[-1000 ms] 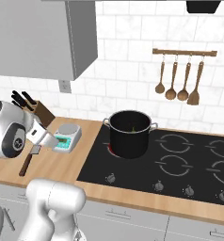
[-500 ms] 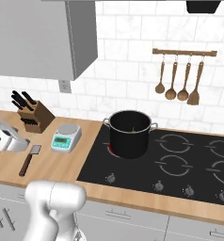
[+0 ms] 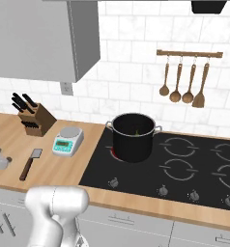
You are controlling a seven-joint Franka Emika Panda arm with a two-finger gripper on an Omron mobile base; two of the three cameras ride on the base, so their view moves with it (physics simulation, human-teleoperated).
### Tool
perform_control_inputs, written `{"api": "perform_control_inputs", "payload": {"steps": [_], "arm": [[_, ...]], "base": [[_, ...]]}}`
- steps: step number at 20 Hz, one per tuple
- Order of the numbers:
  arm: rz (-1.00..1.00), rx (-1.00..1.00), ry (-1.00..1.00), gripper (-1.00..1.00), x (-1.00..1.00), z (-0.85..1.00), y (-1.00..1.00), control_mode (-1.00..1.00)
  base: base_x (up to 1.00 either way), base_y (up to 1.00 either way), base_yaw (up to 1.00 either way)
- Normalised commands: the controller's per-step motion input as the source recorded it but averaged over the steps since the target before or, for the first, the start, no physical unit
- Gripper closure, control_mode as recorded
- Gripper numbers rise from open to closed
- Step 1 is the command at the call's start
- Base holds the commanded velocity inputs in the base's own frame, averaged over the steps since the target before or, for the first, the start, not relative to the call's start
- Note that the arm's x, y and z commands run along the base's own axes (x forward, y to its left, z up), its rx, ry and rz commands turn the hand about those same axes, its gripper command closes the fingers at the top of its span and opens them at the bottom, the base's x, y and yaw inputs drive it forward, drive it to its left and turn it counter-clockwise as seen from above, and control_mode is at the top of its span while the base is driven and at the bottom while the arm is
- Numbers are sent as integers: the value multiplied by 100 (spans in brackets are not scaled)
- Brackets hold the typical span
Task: Put the eggplant and cucumber in the pot. Retrieve the spatula and lightly stir the vegetables in the pot.
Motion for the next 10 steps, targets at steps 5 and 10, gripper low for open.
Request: {"api": "perform_control_inputs", "payload": {"steps": [5, 10], "arm": [[0, -5, 0, -100, -17, -48, 25, -100], [0, -1, -10, -100, -3, -54, -1, -100]], "base": [[0, 0, 0], [0, 0, 0]]}}
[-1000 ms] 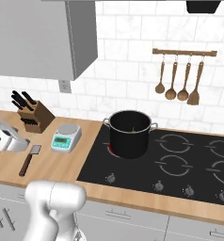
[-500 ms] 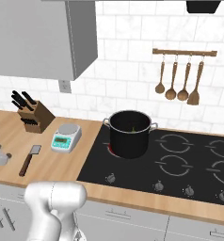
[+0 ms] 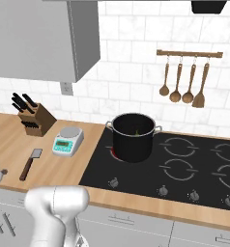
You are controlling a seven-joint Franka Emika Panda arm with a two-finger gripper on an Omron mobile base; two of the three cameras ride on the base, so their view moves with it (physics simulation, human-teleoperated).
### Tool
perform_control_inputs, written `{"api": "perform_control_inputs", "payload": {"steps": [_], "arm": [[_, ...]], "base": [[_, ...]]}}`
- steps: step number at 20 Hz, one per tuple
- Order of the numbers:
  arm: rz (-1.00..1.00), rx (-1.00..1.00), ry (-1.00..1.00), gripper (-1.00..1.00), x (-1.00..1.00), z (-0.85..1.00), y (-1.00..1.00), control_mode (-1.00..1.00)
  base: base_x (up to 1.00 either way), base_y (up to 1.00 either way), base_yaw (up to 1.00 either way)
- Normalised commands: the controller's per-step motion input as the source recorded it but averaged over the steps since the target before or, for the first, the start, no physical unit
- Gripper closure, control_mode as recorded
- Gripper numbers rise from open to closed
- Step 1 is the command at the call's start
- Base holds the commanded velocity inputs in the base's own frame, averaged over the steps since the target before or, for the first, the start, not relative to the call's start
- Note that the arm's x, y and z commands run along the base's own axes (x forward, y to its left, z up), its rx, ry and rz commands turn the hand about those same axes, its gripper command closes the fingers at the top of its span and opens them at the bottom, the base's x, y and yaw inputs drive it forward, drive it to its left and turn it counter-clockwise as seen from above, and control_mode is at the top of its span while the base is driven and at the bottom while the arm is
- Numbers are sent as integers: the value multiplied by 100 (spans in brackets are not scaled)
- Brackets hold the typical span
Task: Put the eggplant and cucumber in the pot. Retrieve the spatula and lightly stir the vegetables in the pot.
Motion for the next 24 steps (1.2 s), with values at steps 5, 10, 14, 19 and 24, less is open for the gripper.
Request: {"api": "perform_control_inputs", "payload": {"steps": [5, 10, 14, 19, 24], "arm": [[0, -1, -13, -100, 0, -58, -4, -100], [0, -3, -12, -100, 14, -56, 0, -100], [0, -4, -11, -100, 41, -42, 0, -100], [0, -4, -10, -100, 33, -36, 0, -100], [0, -5, -8, -100, 16, -44, 2, -100]], "base": [[0, 0, 0], [0, 0, 0], [0, 0, 0], [0, 0, 0], [0, 0, 0]]}}
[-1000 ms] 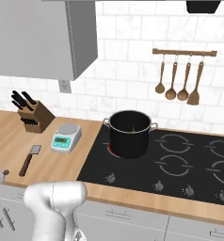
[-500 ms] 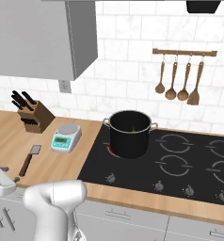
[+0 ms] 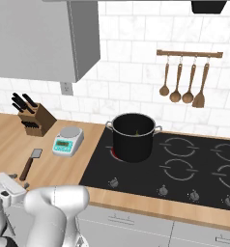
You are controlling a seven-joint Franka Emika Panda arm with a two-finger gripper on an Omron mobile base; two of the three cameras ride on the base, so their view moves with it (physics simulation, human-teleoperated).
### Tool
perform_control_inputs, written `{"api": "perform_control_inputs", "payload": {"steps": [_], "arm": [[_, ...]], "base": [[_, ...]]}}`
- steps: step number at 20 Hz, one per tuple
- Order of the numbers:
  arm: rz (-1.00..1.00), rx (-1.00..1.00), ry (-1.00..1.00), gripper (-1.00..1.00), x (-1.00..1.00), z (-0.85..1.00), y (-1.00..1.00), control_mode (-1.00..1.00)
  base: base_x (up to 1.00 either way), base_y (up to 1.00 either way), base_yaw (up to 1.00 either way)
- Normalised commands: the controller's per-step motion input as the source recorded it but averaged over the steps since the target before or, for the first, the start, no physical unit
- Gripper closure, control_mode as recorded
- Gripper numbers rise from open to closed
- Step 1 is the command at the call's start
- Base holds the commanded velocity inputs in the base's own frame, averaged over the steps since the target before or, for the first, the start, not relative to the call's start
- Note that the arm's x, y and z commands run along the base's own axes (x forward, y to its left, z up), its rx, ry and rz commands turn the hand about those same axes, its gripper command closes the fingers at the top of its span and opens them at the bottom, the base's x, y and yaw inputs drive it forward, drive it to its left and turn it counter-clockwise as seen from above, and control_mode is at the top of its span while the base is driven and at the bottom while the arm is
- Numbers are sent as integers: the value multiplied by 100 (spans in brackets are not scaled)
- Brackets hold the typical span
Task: Put the eggplant and cucumber in the pot. Retrieve the spatula and lightly stir the vegetables in the pot.
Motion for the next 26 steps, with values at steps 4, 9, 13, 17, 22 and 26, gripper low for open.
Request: {"api": "perform_control_inputs", "payload": {"steps": [4, 9, 13, 17, 22, 26], "arm": [[0, -6, -11, -100, 28, -30, 2, -100], [0, -7, -11, -100, 25, -24, 7, -100], [0, -4, -6, -100, 4, -32, 0, -100], [3, -1, -3, -100, 0, -46, -1, -100], [6, -1, -1, -100, 4, -46, 0, -100], [6, 0, 0, -100, 23, -47, 0, -100]], "base": [[0, 0, 0], [0, 0, 0], [0, 0, 0], [0, 0, 0], [0, 0, 0], [0, 0, 0]]}}
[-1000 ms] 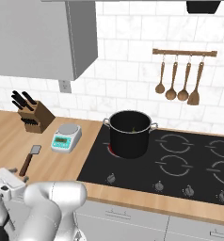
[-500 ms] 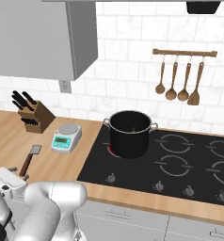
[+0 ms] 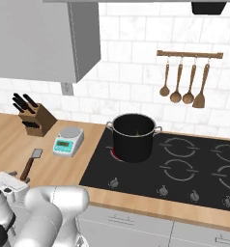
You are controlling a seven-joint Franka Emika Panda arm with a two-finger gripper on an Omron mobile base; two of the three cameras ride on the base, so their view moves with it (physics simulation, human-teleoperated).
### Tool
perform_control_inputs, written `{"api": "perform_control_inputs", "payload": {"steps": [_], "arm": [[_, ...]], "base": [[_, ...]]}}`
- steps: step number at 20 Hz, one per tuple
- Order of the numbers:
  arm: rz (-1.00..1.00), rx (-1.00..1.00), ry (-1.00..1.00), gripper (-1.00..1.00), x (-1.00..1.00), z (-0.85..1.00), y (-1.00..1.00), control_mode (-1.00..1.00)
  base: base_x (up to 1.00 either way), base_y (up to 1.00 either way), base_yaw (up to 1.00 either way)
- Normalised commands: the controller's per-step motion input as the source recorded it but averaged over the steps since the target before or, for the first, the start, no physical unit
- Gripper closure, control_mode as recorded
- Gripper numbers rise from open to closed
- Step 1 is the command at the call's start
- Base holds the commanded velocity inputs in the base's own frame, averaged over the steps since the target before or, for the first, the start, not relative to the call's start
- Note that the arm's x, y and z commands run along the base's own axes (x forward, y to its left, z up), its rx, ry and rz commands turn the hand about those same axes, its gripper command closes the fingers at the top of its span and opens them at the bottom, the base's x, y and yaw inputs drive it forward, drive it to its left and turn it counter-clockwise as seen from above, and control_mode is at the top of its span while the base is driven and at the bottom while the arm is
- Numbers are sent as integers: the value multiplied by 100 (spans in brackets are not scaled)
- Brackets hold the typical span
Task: Put the eggplant and cucumber in the pot. Retrieve the spatula and lightly stir the vegetables in the pot.
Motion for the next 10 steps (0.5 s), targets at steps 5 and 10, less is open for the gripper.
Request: {"api": "perform_control_inputs", "payload": {"steps": [5, 10], "arm": [[6, 0, 0, 100, 26, -60, 0, -100], [5, 0, 1, 100, 8, -70, 0, -100]], "base": [[0, 0, 0], [0, 0, 0]]}}
